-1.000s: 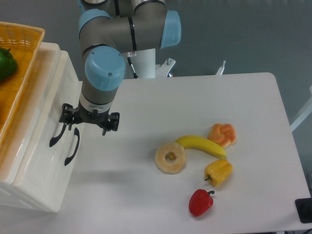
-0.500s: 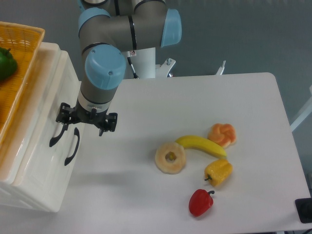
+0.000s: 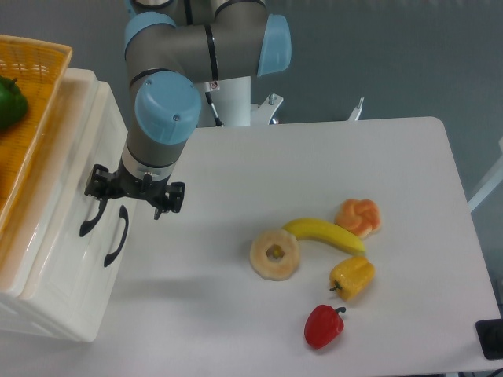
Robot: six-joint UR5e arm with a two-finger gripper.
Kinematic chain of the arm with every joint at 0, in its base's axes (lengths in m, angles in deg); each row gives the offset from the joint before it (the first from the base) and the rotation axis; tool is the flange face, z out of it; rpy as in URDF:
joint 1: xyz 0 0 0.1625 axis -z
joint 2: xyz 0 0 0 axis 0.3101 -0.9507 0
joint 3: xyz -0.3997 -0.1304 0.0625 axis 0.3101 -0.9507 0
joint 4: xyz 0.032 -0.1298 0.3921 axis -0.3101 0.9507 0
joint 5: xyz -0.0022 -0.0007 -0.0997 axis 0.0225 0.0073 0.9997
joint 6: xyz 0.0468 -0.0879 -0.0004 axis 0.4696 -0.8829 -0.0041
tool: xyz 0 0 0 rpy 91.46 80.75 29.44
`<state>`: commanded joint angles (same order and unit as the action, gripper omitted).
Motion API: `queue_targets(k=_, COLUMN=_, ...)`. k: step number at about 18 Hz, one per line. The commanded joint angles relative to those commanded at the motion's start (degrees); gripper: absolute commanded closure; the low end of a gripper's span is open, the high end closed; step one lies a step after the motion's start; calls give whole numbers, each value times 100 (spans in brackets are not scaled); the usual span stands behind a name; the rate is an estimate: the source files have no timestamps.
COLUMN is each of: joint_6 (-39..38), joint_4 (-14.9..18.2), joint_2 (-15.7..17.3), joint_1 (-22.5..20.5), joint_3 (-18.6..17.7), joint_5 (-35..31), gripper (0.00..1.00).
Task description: Slide the top white drawer open
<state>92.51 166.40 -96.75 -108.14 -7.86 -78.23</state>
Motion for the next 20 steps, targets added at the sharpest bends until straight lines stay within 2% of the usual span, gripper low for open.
queue_targets(k=20, joint_6=18, joint_4=0, joint_2=-17, joint_1=114, joint_3=-53, joint_5=-9, gripper=0)
